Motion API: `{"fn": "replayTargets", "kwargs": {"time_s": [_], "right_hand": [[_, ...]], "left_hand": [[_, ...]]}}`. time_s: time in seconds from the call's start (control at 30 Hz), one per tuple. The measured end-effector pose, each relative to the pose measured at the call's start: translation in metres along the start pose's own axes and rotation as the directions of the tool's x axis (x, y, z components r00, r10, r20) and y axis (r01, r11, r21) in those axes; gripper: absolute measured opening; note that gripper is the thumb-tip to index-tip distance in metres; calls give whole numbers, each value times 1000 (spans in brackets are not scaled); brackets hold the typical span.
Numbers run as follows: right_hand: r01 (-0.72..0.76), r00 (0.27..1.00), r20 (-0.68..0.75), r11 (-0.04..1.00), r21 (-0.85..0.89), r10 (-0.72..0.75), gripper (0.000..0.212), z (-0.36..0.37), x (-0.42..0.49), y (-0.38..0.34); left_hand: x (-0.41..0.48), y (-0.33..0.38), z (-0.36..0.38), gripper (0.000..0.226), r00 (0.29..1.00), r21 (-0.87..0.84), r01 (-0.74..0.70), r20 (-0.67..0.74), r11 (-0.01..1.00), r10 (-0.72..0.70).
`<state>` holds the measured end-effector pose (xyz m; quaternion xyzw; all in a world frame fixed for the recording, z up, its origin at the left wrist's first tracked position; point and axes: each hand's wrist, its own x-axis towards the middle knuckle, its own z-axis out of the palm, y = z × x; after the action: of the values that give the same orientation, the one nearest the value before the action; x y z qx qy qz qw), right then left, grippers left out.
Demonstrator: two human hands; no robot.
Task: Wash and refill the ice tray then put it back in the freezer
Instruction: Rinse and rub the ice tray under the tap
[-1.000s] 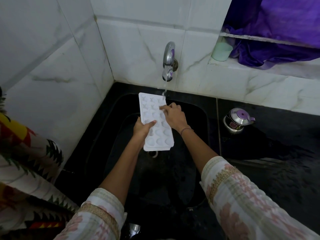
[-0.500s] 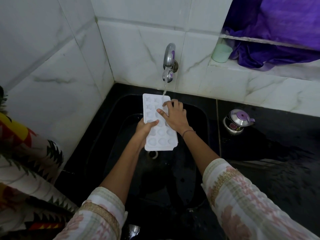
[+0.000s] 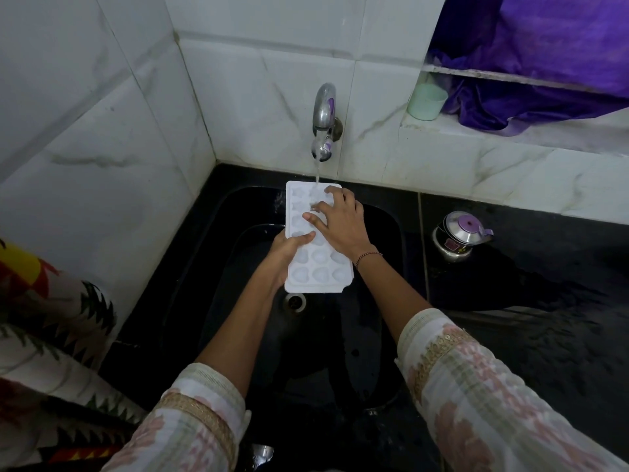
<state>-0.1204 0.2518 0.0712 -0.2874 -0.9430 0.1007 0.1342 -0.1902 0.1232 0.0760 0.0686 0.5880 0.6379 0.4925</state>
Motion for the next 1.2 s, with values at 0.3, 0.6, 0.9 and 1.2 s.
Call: {"fn": "replayTargets", "kwargs": {"time_s": [0.3,0.6,0.9,1.2], "right_hand": [[-52,998,-36,990,131,57,45,0,-1,-7],[2,1000,30,999,55,-4,44,-1,3,-5],[28,999,20,996,82,-30,42,1,7,-2],[-58,998,-11,998,-11,58,54,11,6,-5]], "left_hand": [[3,6,1,33,998,112,10,56,994,-16],[6,6,2,34,992,170,48,104,984,-66],[10,11,1,29,990,209,43,123,977,-70],[6,-2,-7,31,987,207,49,142,977,-79]]}}
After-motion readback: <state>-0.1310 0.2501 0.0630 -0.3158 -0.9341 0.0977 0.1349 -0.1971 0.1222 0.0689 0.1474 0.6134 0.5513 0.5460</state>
